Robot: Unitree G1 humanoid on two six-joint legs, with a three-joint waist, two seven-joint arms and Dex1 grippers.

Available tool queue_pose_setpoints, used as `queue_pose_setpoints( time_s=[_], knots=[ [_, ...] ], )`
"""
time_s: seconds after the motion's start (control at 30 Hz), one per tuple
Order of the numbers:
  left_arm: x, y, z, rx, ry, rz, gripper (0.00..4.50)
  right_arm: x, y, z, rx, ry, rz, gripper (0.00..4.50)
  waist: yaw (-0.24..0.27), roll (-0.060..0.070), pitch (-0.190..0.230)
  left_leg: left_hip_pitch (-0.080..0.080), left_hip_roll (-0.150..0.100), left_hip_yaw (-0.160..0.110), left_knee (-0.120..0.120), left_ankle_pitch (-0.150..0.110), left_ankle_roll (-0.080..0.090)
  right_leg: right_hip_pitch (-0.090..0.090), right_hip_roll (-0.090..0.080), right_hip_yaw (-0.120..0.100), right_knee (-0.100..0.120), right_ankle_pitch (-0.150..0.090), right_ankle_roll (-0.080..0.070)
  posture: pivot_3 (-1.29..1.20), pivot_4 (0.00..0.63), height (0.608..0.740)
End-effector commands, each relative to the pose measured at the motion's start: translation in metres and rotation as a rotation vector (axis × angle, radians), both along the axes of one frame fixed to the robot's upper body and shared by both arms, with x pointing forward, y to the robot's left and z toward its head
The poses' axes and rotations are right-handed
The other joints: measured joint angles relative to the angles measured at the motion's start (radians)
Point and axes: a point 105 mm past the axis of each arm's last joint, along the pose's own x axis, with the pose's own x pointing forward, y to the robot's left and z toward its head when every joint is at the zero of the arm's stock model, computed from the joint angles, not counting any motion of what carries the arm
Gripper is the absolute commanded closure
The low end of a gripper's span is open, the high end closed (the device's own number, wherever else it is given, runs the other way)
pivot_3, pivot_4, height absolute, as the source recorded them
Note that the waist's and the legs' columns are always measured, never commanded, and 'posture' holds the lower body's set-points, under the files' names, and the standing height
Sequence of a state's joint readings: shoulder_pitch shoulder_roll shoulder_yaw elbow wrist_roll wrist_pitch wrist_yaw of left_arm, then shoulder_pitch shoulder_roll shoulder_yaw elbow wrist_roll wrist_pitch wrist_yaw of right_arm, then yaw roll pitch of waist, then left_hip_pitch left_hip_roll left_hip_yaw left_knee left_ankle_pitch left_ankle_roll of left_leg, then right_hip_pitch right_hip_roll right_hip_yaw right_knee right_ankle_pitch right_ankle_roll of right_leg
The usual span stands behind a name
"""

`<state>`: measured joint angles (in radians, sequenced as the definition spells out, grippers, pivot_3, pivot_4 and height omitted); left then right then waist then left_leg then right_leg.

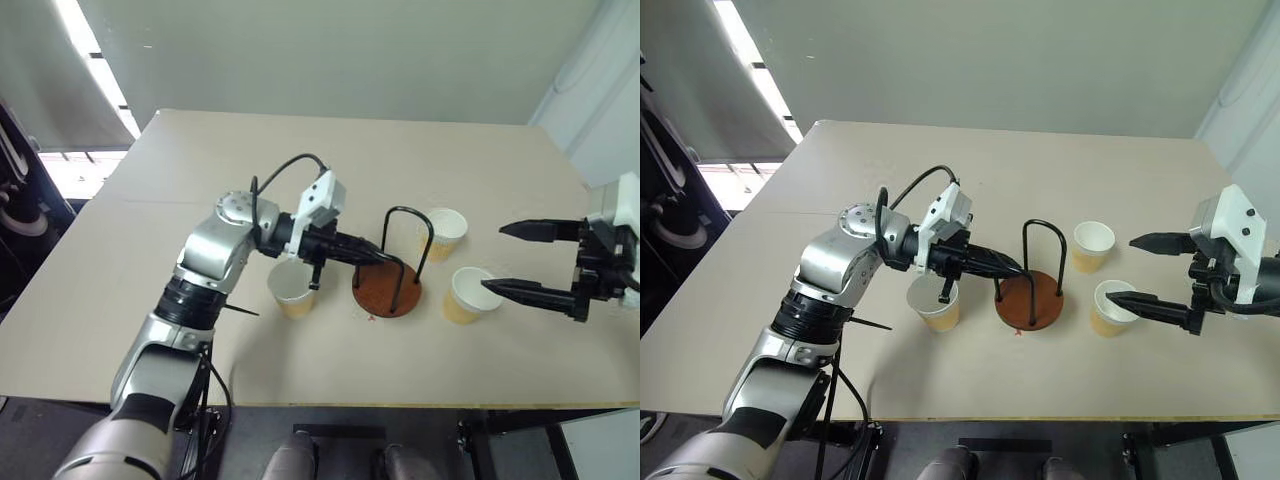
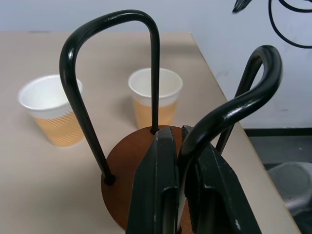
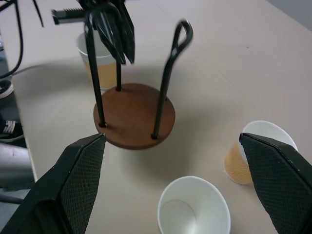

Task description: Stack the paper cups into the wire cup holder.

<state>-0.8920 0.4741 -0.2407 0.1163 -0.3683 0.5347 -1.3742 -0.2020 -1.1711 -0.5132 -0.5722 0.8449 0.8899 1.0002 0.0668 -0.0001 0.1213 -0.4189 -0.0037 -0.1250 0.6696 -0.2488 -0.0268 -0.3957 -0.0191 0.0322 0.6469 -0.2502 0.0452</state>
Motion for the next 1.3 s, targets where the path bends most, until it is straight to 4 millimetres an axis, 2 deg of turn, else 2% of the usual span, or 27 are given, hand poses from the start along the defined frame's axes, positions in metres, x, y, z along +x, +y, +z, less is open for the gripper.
queue_pose_setpoints(
  time_s=[0.03,0.17,0.63,0.73,1.07,1.3],
  knots=[
    [-0.011,-0.003,0.003,0.005,-0.019,-0.063,4.46,-0.005,0.001,0.014,-0.017,-0.065,-0.001,0.0,0.0,0.0,0.0,0.0,0.0,0.0,0.0,0.0,0.0,0.0,0.0,0.0,0.0,0.0,0.0,0.0,0.15,0.74],
    [-0.013,-0.001,-0.01,0.065,-0.038,-0.072,4.46,-0.004,0.001,0.014,-0.014,-0.071,-0.006,0.0,0.0,0.0,0.0,0.0,0.0,0.0,0.0,0.0,0.001,0.0,0.0,0.0,0.0,0.0,0.0,0.0,0.15,0.74],
    [-0.013,-0.003,-0.026,0.085,-0.012,-0.048,4.46,-0.001,0.003,0.014,-0.009,-0.078,-0.005,0.0,0.0,0.0,0.0,0.0,0.0,0.0,0.0,0.0,0.001,0.0,0.0,0.0,0.0,0.0,0.001,0.0,0.15,0.74],
    [-0.014,-0.005,-0.027,0.084,-0.005,-0.053,3.64,-0.001,0.003,0.013,-0.009,-0.078,-0.004,0.0,0.0,0.0,0.0,0.0,0.0,0.0,0.001,0.0,0.001,0.0,0.0,0.0,0.0,0.0,0.001,0.0,0.15,0.74],
    [-0.024,-0.005,-0.025,0.087,0.002,-0.097,0.01,-0.001,0.002,0.013,-0.011,-0.076,-0.007,0.0,0.0,0.0,0.0,0.0,0.0,0.0,0.001,0.0,0.001,0.0,0.0,0.0,0.0,0.0,0.001,0.0,0.15,0.74],
    [-0.03,-0.001,-0.023,0.104,-0.02,-0.119,0.01,-0.001,0.003,0.012,-0.013,-0.069,0.002,0.0,0.0,0.0,0.0,0.0,0.0,0.0,0.001,0.0,0.001,0.0,0.0,0.0,0.0,0.0,0.001,0.0,0.15,0.74]
  ],
)
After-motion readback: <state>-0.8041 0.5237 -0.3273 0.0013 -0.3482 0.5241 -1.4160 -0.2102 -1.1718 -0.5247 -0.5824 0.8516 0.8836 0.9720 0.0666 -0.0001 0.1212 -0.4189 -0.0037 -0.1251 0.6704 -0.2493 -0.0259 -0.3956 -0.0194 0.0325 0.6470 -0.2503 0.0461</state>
